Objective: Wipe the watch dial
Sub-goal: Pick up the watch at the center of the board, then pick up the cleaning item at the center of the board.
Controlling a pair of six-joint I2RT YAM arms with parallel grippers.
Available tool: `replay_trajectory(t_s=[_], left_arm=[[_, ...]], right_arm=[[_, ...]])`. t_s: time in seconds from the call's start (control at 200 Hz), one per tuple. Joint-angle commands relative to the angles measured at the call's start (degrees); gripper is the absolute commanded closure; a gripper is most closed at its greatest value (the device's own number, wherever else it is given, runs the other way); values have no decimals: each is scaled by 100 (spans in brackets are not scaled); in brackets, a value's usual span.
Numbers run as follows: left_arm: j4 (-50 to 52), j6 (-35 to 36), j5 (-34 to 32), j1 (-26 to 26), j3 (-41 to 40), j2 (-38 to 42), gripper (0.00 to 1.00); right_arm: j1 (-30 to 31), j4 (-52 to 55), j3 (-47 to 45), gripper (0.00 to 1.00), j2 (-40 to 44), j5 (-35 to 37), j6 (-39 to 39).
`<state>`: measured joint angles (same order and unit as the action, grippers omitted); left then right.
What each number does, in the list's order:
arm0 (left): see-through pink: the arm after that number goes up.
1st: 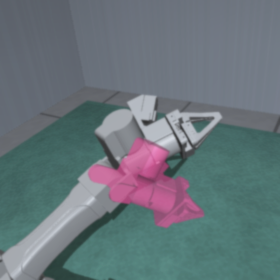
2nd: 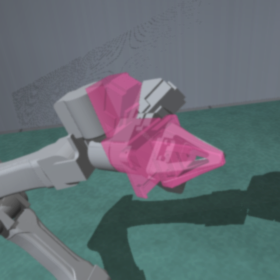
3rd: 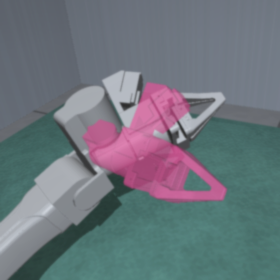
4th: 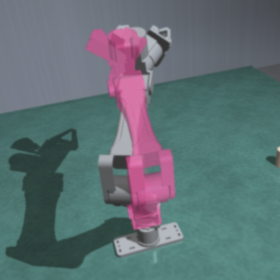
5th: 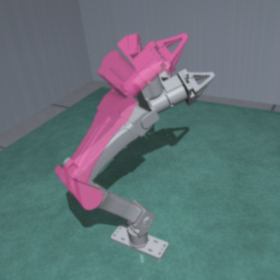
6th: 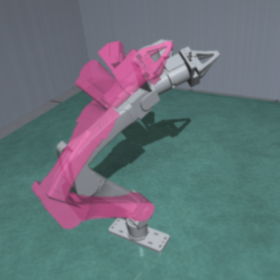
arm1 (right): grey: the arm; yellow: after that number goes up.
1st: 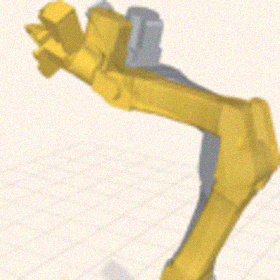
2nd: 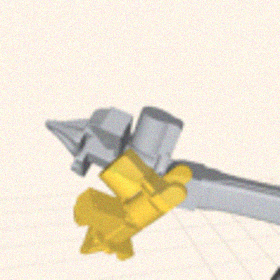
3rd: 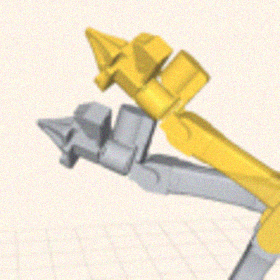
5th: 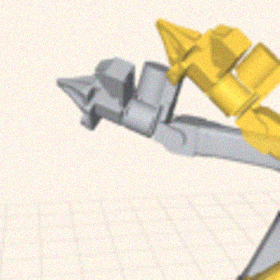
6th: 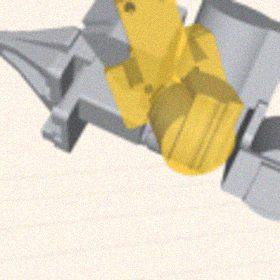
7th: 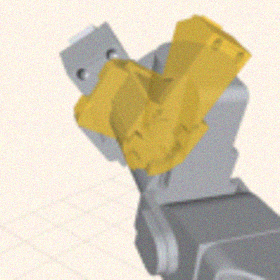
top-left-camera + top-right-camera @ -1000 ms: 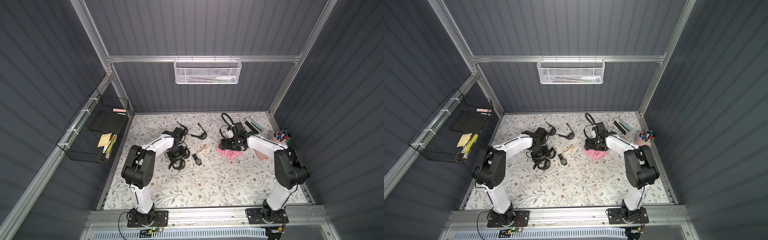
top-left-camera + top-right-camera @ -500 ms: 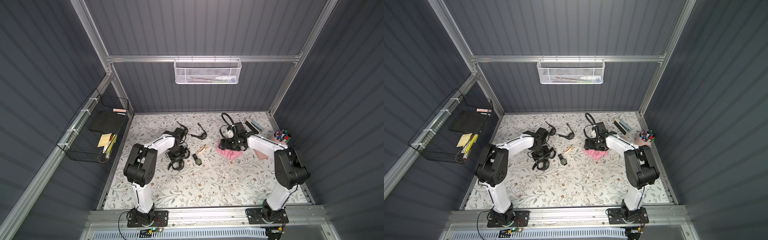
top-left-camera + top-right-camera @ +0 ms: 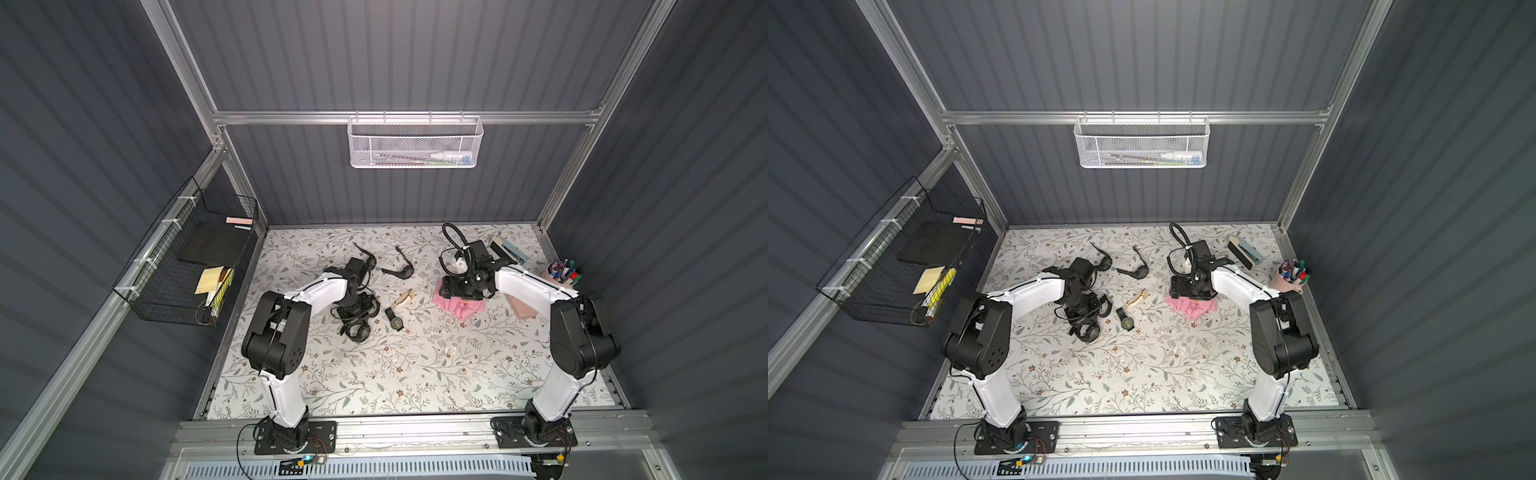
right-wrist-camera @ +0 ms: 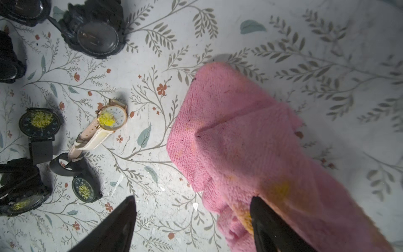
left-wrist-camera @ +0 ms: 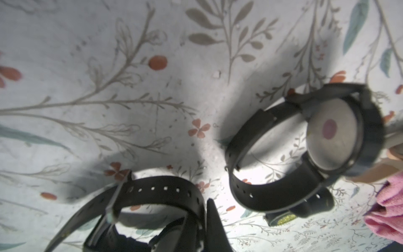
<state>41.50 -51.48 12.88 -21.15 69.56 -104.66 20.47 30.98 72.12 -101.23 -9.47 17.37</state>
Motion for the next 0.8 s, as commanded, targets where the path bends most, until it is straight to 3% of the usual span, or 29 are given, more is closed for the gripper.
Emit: replay_trajectory(t_s=[0.0, 0.26, 0.55, 0.795], left_arm=[[-215, 77, 196, 64, -40, 391, 97], [-743, 243, 645, 407, 151, 542, 100], [-1097, 411, 1281, 445, 482, 521, 100], [-1404, 464, 1590, 523, 584, 652, 100]], right_arm=[[262, 608, 238, 19, 332, 632, -175], [469, 1119, 199, 38, 150, 688, 134], [467, 1020, 100, 42, -172, 1213, 388], [457, 1311, 463, 61, -834, 1297, 525]])
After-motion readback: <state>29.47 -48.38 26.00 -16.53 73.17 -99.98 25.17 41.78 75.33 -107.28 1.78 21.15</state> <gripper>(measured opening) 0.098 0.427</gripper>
